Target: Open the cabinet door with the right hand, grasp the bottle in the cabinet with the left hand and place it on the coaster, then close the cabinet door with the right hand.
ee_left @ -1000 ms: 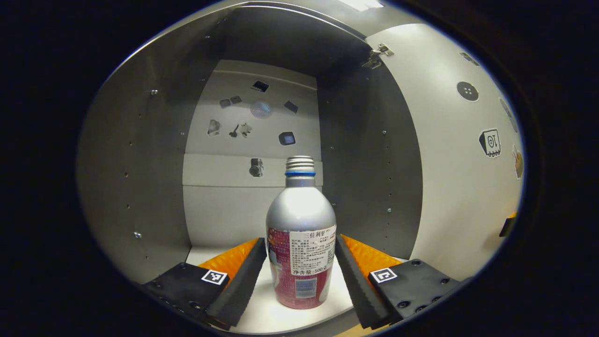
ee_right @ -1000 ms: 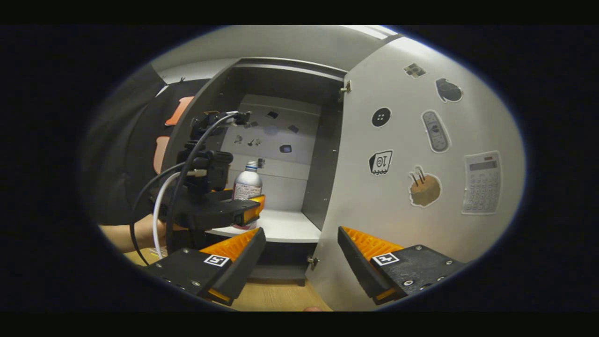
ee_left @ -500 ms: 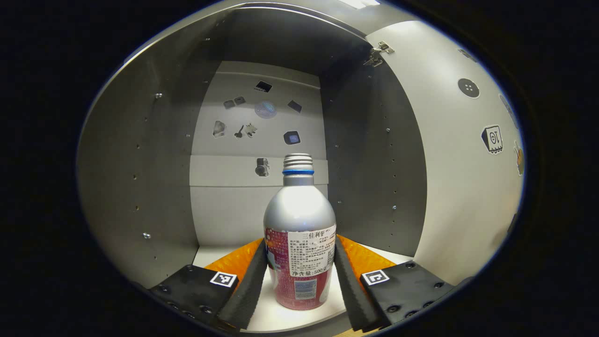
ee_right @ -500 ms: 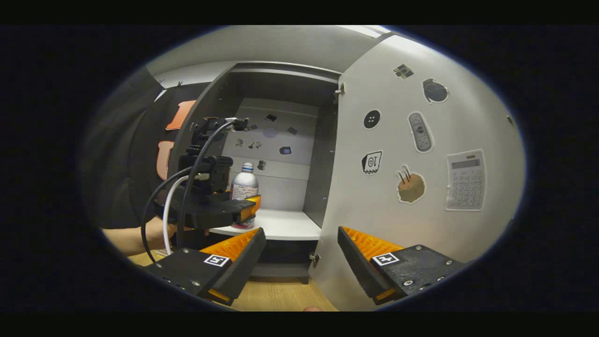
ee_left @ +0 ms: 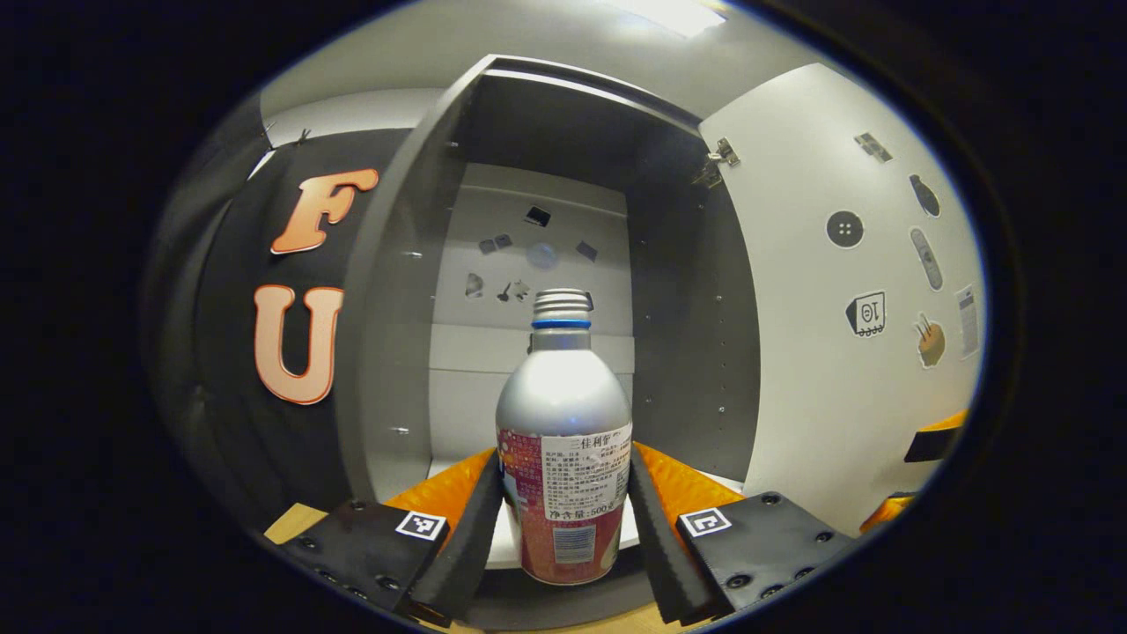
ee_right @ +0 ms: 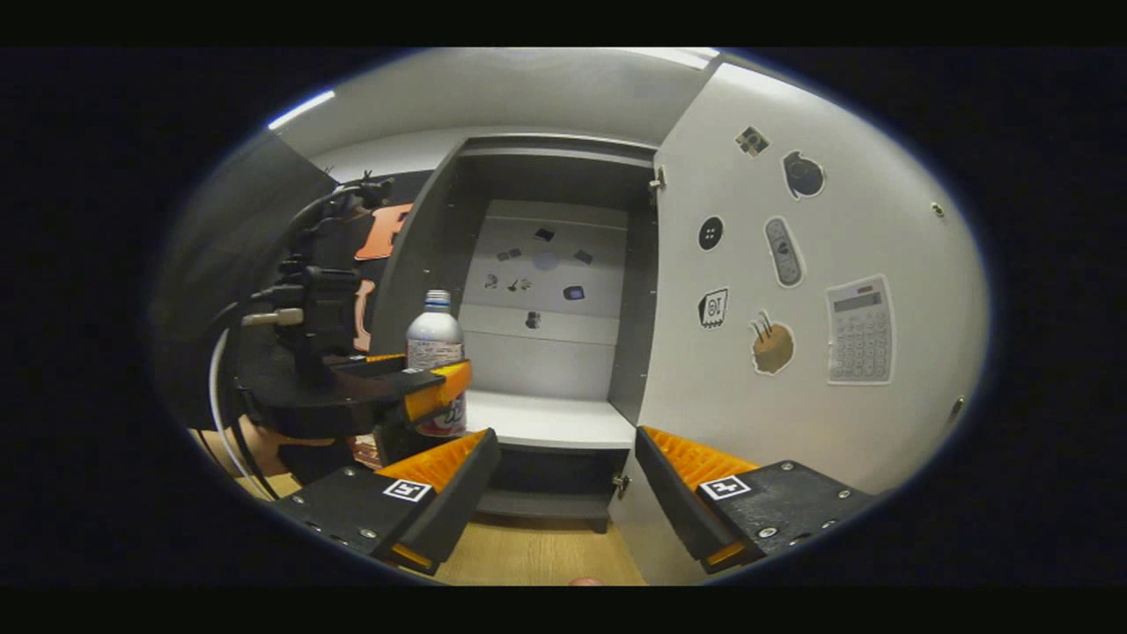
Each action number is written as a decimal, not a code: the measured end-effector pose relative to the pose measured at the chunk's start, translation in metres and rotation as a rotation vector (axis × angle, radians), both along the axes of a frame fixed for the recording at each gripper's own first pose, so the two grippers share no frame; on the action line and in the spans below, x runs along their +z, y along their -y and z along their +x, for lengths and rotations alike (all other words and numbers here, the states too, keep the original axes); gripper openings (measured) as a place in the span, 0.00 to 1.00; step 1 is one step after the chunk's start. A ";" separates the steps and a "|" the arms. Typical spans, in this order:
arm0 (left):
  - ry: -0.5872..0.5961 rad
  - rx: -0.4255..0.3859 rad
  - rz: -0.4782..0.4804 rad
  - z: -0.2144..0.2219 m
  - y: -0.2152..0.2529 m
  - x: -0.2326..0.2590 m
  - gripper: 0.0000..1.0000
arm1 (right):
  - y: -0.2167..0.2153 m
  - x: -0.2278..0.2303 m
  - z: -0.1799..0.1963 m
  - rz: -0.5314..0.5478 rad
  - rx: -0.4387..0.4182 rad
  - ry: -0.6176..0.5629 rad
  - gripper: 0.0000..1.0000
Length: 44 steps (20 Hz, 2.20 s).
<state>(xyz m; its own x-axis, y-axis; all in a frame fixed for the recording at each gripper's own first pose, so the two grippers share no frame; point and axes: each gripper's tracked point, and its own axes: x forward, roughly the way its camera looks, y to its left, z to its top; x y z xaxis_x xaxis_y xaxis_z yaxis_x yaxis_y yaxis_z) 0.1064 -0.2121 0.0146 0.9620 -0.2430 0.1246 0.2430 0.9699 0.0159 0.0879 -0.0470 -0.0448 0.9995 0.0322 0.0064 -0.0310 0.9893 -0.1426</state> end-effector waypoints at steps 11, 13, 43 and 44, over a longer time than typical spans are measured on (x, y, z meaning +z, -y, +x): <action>-0.033 0.014 0.077 -0.117 -0.076 -0.061 0.81 | -0.051 -0.005 -0.048 0.099 0.004 0.036 0.95; -0.042 -0.008 0.077 -0.135 -0.086 -0.079 0.81 | -0.065 -0.008 -0.063 0.114 -0.006 0.038 0.95; -0.289 0.027 0.107 -0.214 -0.143 -0.327 0.83 | -0.149 -0.091 -0.135 -0.019 0.072 -0.186 0.95; -0.292 0.026 0.107 -0.216 -0.144 -0.327 0.85 | -0.147 -0.090 -0.136 -0.015 0.071 -0.192 0.95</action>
<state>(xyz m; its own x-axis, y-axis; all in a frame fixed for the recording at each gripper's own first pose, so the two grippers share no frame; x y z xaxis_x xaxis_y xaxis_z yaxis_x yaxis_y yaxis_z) -0.1098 -0.0678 -0.3129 0.9593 -0.2149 -0.1833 0.2277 0.9724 0.0512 -0.0484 0.1002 -0.1350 0.9774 0.1017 -0.1855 -0.1290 0.9815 -0.1416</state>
